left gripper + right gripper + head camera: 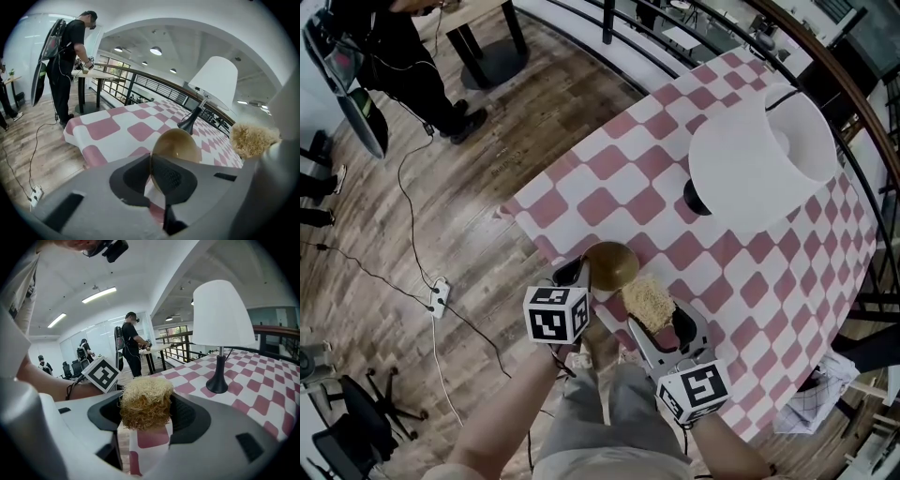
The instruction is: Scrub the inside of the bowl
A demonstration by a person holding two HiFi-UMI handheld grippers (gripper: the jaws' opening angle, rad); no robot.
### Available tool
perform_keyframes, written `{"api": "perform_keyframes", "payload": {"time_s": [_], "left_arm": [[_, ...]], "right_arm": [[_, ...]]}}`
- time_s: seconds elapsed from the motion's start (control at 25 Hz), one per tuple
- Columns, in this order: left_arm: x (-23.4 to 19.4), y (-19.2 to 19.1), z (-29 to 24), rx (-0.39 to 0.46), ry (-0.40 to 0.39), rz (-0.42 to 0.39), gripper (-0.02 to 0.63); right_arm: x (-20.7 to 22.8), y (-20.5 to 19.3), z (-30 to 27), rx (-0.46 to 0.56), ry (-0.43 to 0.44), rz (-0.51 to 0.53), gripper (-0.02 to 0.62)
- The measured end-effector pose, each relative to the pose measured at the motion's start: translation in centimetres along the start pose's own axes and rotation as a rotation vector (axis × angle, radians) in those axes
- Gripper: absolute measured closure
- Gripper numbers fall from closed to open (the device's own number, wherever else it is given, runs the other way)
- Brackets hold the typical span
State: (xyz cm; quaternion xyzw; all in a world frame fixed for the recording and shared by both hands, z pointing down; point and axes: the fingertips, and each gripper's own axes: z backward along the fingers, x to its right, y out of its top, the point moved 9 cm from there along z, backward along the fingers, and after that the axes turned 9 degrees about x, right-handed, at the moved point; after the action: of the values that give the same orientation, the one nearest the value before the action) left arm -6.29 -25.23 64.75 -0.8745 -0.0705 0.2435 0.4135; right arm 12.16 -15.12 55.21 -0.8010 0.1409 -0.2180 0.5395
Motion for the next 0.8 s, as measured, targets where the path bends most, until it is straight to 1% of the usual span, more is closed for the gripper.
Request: {"api": "perform_keyframes", "payload": {"time_s": [0.12,0.24,0.32,0.44,0.6,0.8], "left_arm": [[1.0,1.0,1.0,0.022,-0.029,-0.037,0.581],[2.0,2.7,2.5,0.055,-0.047,-0.063,0.581],[3.0,4.3,4.1,0.086,-0.053,-0.090,0.581],[4.7,7.6,6.8,0.162,-0.063,-0.151,0.581],[6.9,11.0,10.4,0.201,-0.091,-0.200,0.581],[8.9,14.8,15.9,0.301,-0.086,-0.265,0.581]], "right_arm": [[-0.4,0.8,0.4,0.013,0.000,0.006,0.327],[-1.1,2.5,1.0,0.035,0.017,0.016,0.327],[-2.0,4.0,1.7,0.056,0.043,0.025,0.327],[-3.5,6.4,2.9,0.103,0.072,0.048,0.327],[-5.6,9.2,4.7,0.171,0.097,0.072,0.327],[-7.9,12.2,6.6,0.234,0.139,0.125,0.327]]}}
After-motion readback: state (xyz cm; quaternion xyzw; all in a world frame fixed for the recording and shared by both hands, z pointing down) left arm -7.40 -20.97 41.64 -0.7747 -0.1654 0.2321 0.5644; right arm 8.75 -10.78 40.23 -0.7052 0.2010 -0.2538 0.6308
